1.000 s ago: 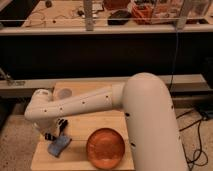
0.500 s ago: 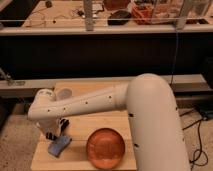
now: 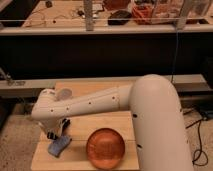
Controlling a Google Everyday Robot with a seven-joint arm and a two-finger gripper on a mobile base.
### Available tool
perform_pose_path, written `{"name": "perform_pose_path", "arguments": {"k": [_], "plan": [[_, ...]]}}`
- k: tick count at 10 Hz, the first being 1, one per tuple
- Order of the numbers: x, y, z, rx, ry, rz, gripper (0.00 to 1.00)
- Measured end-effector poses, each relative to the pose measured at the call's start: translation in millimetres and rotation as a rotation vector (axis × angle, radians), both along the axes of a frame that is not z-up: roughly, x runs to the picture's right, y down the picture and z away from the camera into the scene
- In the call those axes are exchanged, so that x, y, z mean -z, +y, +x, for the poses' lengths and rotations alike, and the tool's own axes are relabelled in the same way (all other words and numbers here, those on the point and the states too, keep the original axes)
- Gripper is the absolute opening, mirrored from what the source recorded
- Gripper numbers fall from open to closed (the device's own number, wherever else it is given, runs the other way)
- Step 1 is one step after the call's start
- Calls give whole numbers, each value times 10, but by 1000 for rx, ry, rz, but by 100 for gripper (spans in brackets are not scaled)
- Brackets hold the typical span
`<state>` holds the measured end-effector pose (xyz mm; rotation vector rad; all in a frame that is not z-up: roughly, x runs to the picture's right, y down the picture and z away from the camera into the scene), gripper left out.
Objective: Place the eraser on the white sponge
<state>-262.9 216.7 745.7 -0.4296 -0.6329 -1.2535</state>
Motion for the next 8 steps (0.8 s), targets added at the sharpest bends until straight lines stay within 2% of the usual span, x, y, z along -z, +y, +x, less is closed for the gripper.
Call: {"name": "perform_pose_path", "arguments": {"k": [8], "plan": [[-6, 29, 107, -29, -27, 3, 3]]}}
